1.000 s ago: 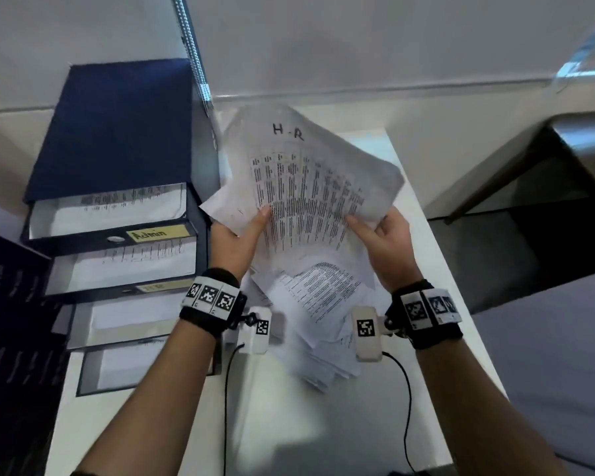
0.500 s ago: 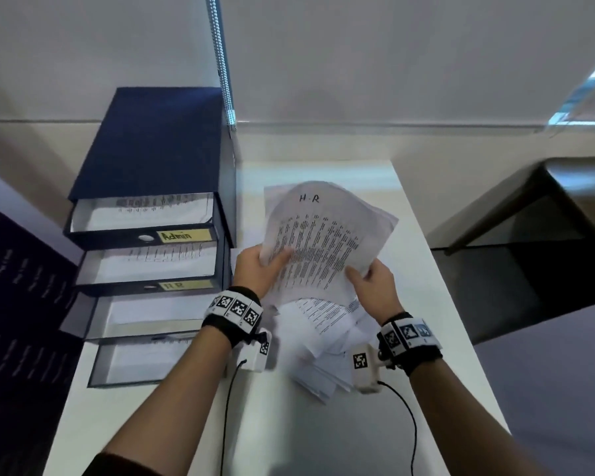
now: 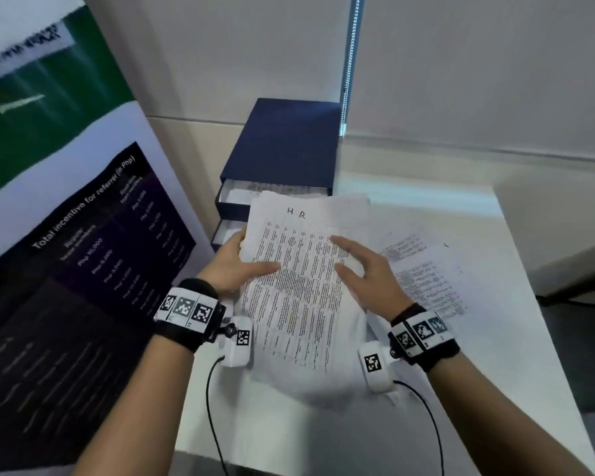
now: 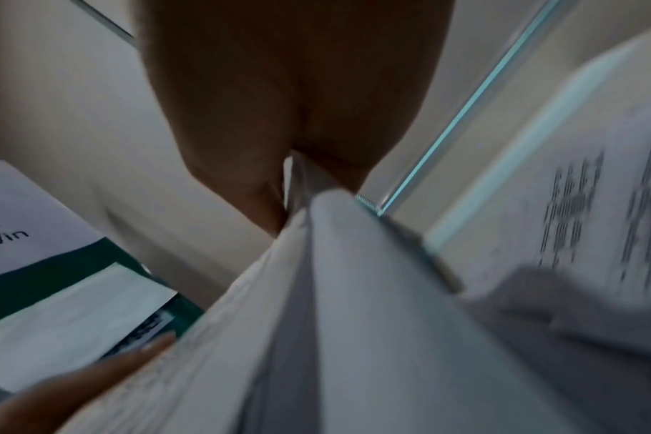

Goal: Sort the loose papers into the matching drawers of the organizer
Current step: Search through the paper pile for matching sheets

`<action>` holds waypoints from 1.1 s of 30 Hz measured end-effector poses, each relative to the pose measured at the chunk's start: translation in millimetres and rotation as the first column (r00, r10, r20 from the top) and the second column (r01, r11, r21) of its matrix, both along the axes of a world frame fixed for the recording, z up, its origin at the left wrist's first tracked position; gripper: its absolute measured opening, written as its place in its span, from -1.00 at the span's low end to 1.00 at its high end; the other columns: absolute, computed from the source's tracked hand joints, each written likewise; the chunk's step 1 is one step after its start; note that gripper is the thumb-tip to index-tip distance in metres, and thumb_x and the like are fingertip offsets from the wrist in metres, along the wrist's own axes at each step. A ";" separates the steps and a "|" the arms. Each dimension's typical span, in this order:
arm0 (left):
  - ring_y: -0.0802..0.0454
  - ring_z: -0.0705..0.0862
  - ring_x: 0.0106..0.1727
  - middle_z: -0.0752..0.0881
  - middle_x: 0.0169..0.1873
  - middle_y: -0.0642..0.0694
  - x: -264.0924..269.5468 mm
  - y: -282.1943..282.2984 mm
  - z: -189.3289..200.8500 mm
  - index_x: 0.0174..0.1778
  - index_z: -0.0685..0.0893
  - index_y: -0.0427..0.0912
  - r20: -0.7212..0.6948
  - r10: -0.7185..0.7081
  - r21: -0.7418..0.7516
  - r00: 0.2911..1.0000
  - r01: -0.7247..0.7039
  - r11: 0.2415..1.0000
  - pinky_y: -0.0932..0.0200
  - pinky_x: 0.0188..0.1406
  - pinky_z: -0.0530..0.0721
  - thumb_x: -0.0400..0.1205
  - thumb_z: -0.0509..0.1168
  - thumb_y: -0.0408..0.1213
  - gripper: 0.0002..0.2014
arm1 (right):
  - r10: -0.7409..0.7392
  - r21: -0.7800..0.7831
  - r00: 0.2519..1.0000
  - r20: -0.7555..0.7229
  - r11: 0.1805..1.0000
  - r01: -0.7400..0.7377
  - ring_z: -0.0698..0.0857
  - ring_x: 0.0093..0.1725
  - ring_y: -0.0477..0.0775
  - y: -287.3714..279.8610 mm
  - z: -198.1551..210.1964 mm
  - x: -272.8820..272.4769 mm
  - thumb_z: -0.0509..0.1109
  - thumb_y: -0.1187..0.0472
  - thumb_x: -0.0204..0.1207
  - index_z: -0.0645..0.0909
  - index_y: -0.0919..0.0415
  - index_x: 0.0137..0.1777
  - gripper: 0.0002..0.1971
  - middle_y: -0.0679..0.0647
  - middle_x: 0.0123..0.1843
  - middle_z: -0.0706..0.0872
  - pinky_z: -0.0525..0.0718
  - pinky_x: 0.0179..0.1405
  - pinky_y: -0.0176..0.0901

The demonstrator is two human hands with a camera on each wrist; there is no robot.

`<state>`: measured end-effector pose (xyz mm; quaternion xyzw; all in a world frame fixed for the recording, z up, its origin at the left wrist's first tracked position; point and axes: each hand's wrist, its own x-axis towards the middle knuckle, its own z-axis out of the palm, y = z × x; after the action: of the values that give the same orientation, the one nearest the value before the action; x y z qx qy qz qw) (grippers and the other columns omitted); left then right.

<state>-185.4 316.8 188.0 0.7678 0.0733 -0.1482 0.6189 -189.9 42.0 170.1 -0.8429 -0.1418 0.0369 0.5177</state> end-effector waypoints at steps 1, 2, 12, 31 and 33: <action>0.00 0.78 0.18 0.80 0.16 -0.02 -7.9 16.0 -2.2 0.38 0.54 -0.01 -0.021 0.035 -0.010 0.999 -0.035 0.999 -0.21 0.31 0.67 0.24 0.71 -0.15 -0.21 | 0.042 0.029 0.998 -0.037 0.999 -0.040 0.40 0.50 -0.37 13.6 -3.0 0.1 0.39 0.23 0.65 0.48 -0.02 0.56 -0.51 -0.18 0.55 0.49 0.29 0.58 -0.32; -0.01 0.79 0.16 0.80 0.15 -0.04 -15.6 30.9 -3.8 0.35 0.56 -0.02 -0.037 0.087 -0.016 0.995 -0.088 0.996 -0.19 0.31 0.68 0.28 0.69 -0.20 -0.28 | 0.080 0.046 0.994 -0.080 0.996 -0.077 0.41 0.51 -0.30 27.2 -6.7 0.9 0.40 0.21 0.65 0.49 0.01 0.55 -0.52 -0.15 0.54 0.51 0.28 0.53 -0.43; 0.03 0.80 0.02 0.68 0.33 -0.11 -57.4 96.9 -14.0 0.64 0.27 -0.03 -0.139 0.146 -0.031 0.979 -0.152 0.988 0.04 0.00 0.78 0.45 0.60 -0.08 -0.11 | 0.047 0.232 0.776 -0.629 0.964 0.129 0.77 0.12 0.17 79.5 -28.0 57.9 0.35 0.35 0.64 0.53 0.24 0.49 -0.59 0.25 0.26 0.74 0.71 0.24 0.11; -0.06 0.50 0.30 0.58 0.20 -0.05 56.9 20.6 -56.5 -0.05 0.84 0.08 0.467 0.013 0.686 0.884 -0.372 0.625 -0.10 0.38 0.44 0.55 0.46 0.01 -0.85 | 0.032 0.357 0.691 -0.722 0.873 0.333 0.81 -0.19 0.12 79.2 -26.9 75.1 0.40 0.54 0.54 0.59 0.50 0.34 -0.64 0.37 -0.03 0.80 0.82 -0.14 -0.24; -0.01 0.58 0.19 0.70 0.11 0.05 62.4 7.1 -62.4 -0.09 0.85 0.08 0.402 -0.185 0.756 0.897 -0.211 0.619 -0.09 0.31 0.38 0.64 0.32 0.10 -0.75 | 0.124 0.427 0.668 -0.734 0.850 0.310 0.84 -0.13 0.17 77.9 -26.4 84.7 0.39 0.51 0.57 0.53 0.38 0.39 -0.60 0.37 -0.01 0.82 0.83 -0.13 -0.20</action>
<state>-123.0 323.9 125.6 0.9717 -0.0061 0.0818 0.2217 -105.3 119.9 143.7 -0.5890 0.1203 0.3068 0.7379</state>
